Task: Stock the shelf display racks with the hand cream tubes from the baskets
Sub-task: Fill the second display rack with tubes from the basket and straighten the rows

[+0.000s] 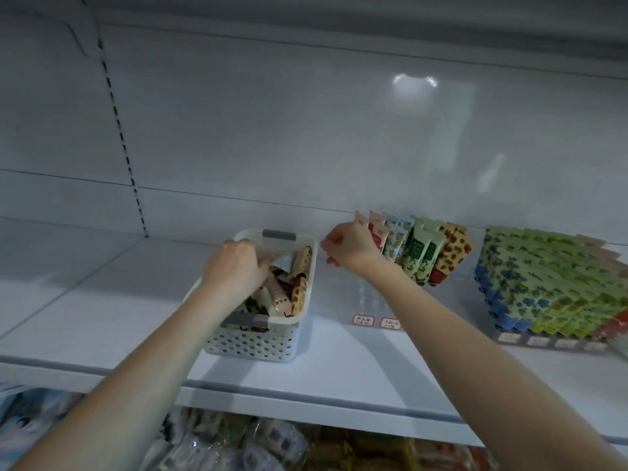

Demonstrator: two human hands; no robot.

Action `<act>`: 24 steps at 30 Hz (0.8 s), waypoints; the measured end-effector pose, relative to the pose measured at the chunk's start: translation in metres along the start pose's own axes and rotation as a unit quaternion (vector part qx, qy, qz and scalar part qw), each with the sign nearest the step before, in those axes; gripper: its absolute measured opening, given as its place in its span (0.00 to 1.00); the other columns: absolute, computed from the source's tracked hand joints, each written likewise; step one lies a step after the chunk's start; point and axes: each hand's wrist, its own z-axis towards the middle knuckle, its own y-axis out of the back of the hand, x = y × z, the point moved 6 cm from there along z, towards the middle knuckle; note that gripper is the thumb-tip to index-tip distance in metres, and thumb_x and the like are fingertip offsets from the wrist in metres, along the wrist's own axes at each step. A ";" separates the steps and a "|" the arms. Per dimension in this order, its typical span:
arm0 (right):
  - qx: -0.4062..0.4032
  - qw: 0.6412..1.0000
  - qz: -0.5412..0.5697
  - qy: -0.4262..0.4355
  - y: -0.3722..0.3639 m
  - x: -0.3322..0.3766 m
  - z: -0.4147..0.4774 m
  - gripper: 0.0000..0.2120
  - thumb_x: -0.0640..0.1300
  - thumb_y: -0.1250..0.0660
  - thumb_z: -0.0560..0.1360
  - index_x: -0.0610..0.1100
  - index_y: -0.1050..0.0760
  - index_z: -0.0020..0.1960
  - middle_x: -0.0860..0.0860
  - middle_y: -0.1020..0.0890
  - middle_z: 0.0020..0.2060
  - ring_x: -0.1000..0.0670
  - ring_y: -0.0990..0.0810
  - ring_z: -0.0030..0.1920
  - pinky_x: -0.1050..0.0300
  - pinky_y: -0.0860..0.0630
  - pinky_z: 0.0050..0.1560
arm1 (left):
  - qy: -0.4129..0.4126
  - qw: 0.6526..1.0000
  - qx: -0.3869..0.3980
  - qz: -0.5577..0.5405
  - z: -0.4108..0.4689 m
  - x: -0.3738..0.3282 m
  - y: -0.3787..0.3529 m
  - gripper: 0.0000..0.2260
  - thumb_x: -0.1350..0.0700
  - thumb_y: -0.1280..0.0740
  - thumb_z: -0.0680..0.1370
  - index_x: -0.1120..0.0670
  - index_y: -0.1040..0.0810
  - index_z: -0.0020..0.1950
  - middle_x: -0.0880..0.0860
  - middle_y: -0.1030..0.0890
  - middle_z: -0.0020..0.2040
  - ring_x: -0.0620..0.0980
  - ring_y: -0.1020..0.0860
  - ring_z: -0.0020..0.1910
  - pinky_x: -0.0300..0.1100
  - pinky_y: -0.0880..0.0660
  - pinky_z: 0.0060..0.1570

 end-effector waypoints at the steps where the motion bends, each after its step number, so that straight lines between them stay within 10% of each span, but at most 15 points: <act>1: 0.011 1.000 -0.003 -0.002 -0.007 0.004 0.003 0.11 0.39 0.39 0.78 0.32 0.23 0.49 0.37 0.18 0.43 0.44 0.18 0.42 0.50 0.22 0.46 | 0.005 0.999 0.016 0.038 0.006 0.005 -0.003 0.15 0.49 0.40 0.79 0.60 0.24 0.52 0.54 0.25 0.38 0.56 0.26 0.39 0.42 0.34 0.35; 8: 0.047 0.993 -0.104 -0.039 -0.044 0.011 0.023 0.10 0.44 0.38 0.78 0.39 0.28 0.42 0.47 0.26 0.35 0.45 0.23 0.42 0.60 0.28 0.34 | 0.061 0.975 0.124 0.174 0.022 0.008 -0.017 0.28 0.33 0.42 0.74 0.56 0.24 0.54 0.54 0.24 0.46 0.52 0.27 0.45 0.41 0.30 0.41; 12: 0.051 0.978 -0.196 -0.051 -0.056 0.019 0.024 0.16 0.48 0.33 0.75 0.40 0.28 0.58 0.48 0.23 0.45 0.46 0.21 0.50 0.57 0.25 0.43 | 0.014 0.965 0.180 0.193 0.019 0.000 -0.025 0.23 0.37 0.40 0.75 0.55 0.24 0.55 0.53 0.22 0.47 0.51 0.24 0.49 0.40 0.30 0.45; 18: 0.071 0.951 -0.300 -0.016 -0.063 0.034 0.023 0.12 0.44 0.35 0.77 0.42 0.27 0.59 0.49 0.21 0.54 0.48 0.22 0.54 0.59 0.32 0.41 | -0.031 0.970 0.205 0.124 0.010 -0.006 -0.025 0.22 0.45 0.39 0.78 0.55 0.32 0.68 0.58 0.24 0.60 0.55 0.26 0.59 0.44 0.29 0.54; 24: 0.062 0.946 -0.319 -0.011 -0.067 0.037 0.019 0.11 0.36 0.40 0.77 0.40 0.27 0.59 0.46 0.22 0.56 0.47 0.23 0.57 0.60 0.31 0.45 | 0.055 0.981 0.176 -0.051 0.006 0.013 -0.025 0.23 0.48 0.31 0.74 0.57 0.29 0.66 0.57 0.22 0.56 0.53 0.25 0.55 0.39 0.34 0.44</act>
